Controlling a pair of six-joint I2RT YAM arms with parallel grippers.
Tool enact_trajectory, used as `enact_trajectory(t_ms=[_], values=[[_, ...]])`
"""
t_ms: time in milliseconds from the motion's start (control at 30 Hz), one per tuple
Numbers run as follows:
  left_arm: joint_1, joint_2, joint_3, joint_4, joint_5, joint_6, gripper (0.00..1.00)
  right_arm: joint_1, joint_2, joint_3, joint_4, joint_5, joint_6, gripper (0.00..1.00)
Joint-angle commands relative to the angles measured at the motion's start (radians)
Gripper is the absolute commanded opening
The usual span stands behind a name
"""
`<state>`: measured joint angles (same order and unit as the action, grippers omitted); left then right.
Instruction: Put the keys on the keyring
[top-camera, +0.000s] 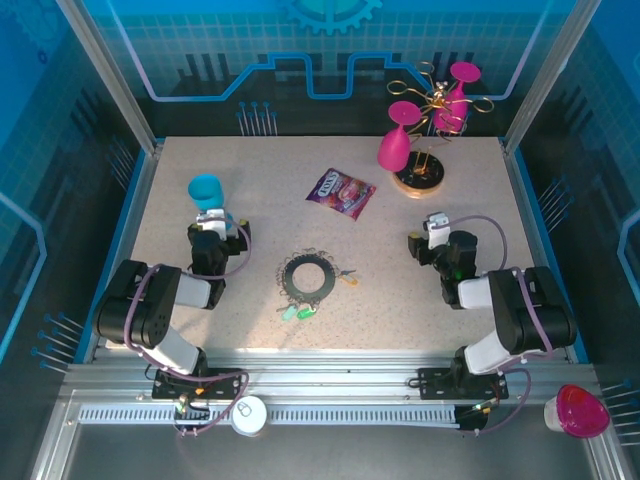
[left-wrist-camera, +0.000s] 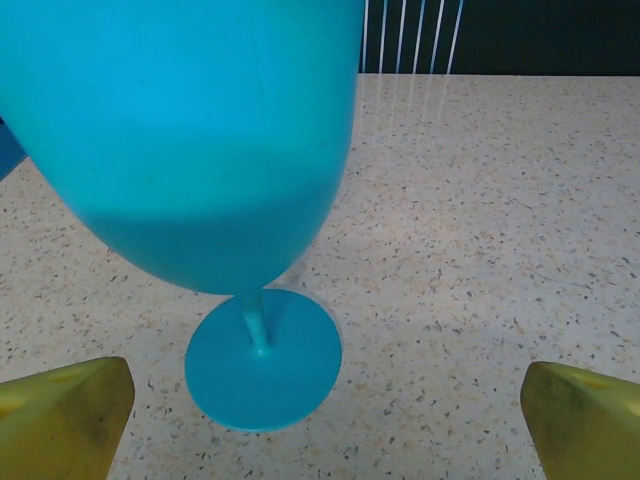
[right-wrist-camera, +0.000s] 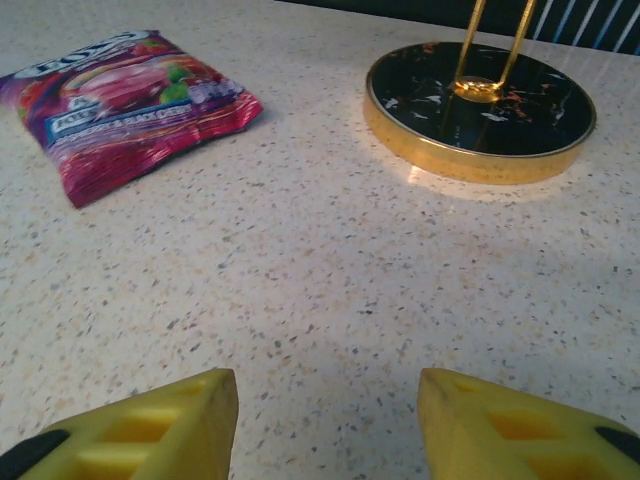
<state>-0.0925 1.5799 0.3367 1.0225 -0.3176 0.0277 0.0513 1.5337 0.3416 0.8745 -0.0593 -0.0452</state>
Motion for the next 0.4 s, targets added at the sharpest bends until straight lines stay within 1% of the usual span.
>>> enact_trajectory(t_ms=[0, 100, 167, 233, 267, 300, 333, 367], values=[[0.011, -0.013, 0.013, -0.01, -0.011, -0.018, 0.99, -0.016, 0.004, 0.058, 0.001, 0.06, 0.046, 0.52], [0.026, -0.016, 0.029, -0.047, 0.019, -0.029, 0.99, -0.014, 0.007, 0.056, 0.014, 0.061, 0.047, 0.53], [0.057, -0.023, 0.042, -0.084, 0.082, -0.048, 0.99, -0.014, 0.005, 0.058, 0.006, 0.062, 0.045, 0.55], [0.06, -0.021, 0.042, -0.081, 0.089, -0.047, 0.99, -0.014, 0.005, 0.058, 0.006, 0.064, 0.045, 0.6], [0.06, -0.023, 0.041, -0.084, 0.09, -0.048, 0.99, -0.013, 0.006, 0.058, 0.012, 0.064, 0.045, 0.64], [0.06, -0.02, 0.04, -0.074, 0.09, -0.045, 0.99, -0.013, 0.005, 0.058, 0.008, 0.063, 0.045, 0.69], [0.06, -0.022, 0.038, -0.074, 0.091, -0.045, 0.99, -0.012, 0.006, 0.058, 0.01, 0.065, 0.045, 1.0], [0.059, -0.023, 0.035, -0.069, 0.093, -0.043, 0.99, -0.011, 0.006, 0.058, 0.009, 0.068, 0.044, 1.0]])
